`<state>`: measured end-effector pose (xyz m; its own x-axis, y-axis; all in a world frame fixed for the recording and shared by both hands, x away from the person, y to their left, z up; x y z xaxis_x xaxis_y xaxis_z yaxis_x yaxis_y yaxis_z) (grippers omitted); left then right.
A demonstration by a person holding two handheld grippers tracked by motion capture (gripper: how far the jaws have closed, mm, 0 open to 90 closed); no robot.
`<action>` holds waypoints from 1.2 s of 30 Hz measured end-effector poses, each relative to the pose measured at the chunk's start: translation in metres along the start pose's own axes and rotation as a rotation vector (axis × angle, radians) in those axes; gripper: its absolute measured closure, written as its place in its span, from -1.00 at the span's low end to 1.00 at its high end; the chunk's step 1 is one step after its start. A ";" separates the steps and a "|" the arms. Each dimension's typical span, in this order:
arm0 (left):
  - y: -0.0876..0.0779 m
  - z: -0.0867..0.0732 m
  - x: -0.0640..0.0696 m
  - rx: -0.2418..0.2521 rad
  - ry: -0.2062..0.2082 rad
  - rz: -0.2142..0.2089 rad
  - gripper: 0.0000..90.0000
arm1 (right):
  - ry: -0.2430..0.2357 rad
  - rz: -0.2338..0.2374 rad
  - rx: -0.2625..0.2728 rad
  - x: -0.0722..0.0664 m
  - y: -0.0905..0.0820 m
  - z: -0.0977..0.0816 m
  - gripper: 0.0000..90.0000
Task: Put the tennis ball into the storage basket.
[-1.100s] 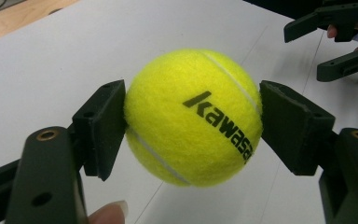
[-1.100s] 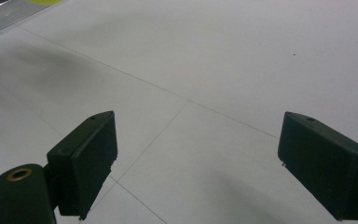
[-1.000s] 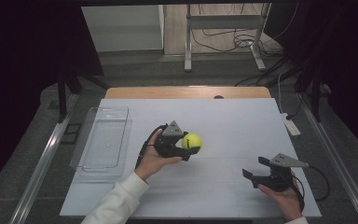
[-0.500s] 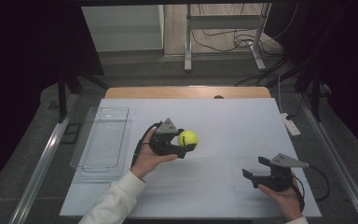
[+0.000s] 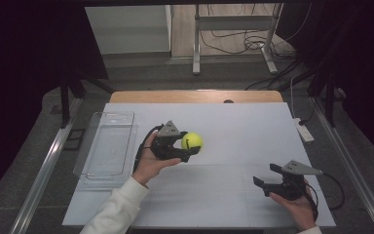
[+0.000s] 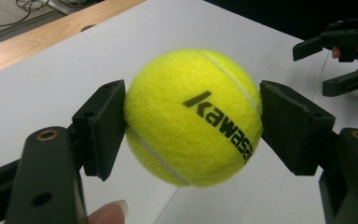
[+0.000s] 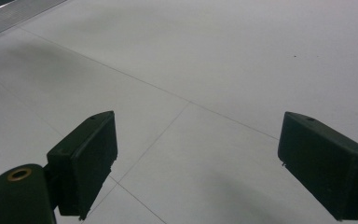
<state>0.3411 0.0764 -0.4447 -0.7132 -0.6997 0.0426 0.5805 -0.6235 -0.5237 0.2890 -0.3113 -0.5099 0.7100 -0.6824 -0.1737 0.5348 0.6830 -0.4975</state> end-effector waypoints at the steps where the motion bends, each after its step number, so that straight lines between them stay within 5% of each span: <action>1: 0.000 0.000 0.000 0.001 -0.001 0.000 -0.40 | 0.001 0.000 -0.001 0.000 0.000 0.000 -0.74; 36: -0.031 0.005 -0.030 0.059 -0.047 0.084 -0.40 | -0.007 -0.001 0.000 -0.001 0.000 0.000 -0.74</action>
<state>0.3465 0.1151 -0.4258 -0.6429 -0.7648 0.0414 0.6604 -0.5809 -0.4759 0.2886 -0.3109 -0.5093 0.7124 -0.6816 -0.1670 0.5357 0.6819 -0.4980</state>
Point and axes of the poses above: each handheld gripper's, and its own axes: y roughly forward along the jaws, z roughly out of its top, x roughly to its right, the point moved 1 cm from there along y, roughly forward along the jaws, and after that the axes turned 8 degrees about z, right-handed, at the moved point
